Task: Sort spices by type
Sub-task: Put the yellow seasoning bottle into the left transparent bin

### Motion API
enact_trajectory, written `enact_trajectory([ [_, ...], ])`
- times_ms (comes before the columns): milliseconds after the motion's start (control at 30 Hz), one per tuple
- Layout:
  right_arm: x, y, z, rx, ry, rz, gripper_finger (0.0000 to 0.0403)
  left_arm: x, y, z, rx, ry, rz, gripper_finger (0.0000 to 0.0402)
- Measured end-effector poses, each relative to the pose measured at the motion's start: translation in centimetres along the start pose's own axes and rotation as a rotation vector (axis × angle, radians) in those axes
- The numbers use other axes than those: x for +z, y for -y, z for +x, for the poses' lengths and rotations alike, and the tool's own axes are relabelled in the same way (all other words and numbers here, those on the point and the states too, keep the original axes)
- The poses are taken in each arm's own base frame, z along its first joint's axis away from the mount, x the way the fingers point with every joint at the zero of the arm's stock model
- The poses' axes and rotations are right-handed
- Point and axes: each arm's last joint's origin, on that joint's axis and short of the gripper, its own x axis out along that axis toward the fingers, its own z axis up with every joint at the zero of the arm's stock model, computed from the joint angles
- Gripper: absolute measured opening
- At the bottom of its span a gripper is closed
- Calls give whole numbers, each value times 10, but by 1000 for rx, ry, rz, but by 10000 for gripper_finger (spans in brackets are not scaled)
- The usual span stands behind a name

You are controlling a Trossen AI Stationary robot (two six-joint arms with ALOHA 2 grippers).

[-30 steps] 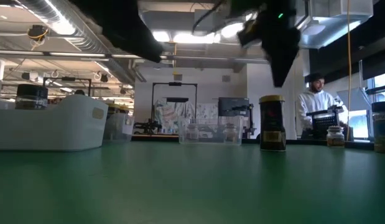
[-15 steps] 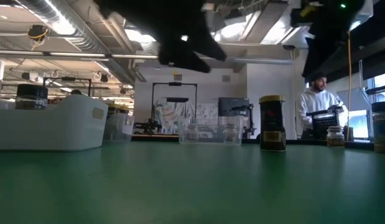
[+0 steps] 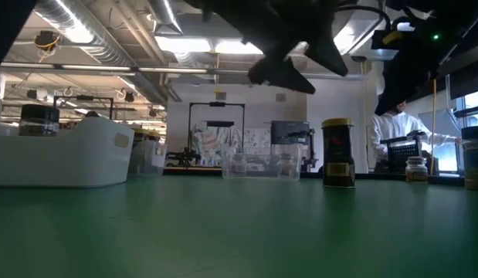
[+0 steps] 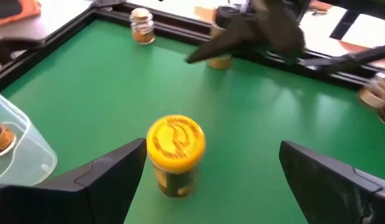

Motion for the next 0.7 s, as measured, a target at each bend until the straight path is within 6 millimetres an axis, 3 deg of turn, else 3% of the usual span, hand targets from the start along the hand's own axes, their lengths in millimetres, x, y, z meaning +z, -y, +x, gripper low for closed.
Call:
enact_trajectory([
  [267,1,1,0,-31,23,-11,390,11,-14,37,66,-54,-99,365],
  [700,1,1,0,-34,26,-2,390,-24,-16,83,87,-60,-196,365],
])
